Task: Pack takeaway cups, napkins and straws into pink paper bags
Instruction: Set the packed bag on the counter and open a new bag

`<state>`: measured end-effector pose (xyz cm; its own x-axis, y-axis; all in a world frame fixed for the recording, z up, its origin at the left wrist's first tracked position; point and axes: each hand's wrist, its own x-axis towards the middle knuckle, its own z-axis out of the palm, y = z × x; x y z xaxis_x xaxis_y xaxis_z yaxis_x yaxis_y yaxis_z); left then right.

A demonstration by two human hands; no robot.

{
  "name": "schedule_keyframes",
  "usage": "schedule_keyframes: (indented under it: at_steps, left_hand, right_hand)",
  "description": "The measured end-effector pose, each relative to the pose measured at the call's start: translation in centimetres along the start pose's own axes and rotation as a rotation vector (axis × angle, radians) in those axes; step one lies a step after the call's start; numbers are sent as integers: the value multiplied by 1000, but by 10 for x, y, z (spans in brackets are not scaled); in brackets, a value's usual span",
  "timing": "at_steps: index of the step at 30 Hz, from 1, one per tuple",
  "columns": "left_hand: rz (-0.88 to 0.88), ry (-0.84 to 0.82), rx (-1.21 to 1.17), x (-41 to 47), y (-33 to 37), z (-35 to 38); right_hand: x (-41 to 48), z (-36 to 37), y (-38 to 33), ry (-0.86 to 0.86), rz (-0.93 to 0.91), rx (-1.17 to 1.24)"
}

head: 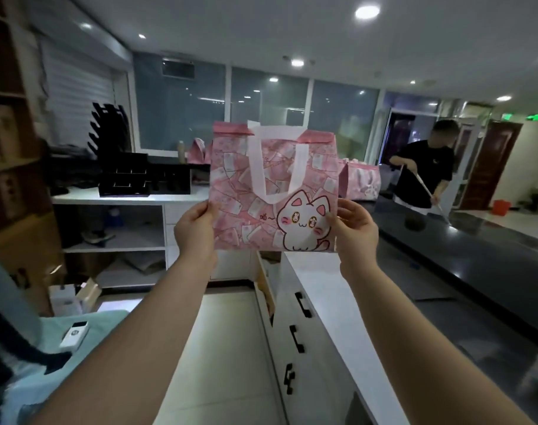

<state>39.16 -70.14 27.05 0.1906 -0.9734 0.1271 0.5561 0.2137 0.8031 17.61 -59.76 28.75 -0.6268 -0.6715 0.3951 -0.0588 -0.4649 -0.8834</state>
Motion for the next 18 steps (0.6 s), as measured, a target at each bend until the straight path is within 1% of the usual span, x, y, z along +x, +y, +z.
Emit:
schedule_keyframes:
  at_steps: [4,7,11,14,18]
  left_hand:
    - [-35,12,-27,65,-12,22]
    - [-35,27,-39,110,-30,37]
    - [-12,50,-22,168,-63,59]
    - [45,64,11,215,-78,84]
    - [98,43,36,289,-75,130]
  right_hand:
    - [65,33,22,-20,-31,-87]
    - [113,48,49,-37,-2,-109]
    - [175,70,91,-36,57,-4]
    - [228,91,117,-54,106,103]
    - [315,125,135,-116,108,110]
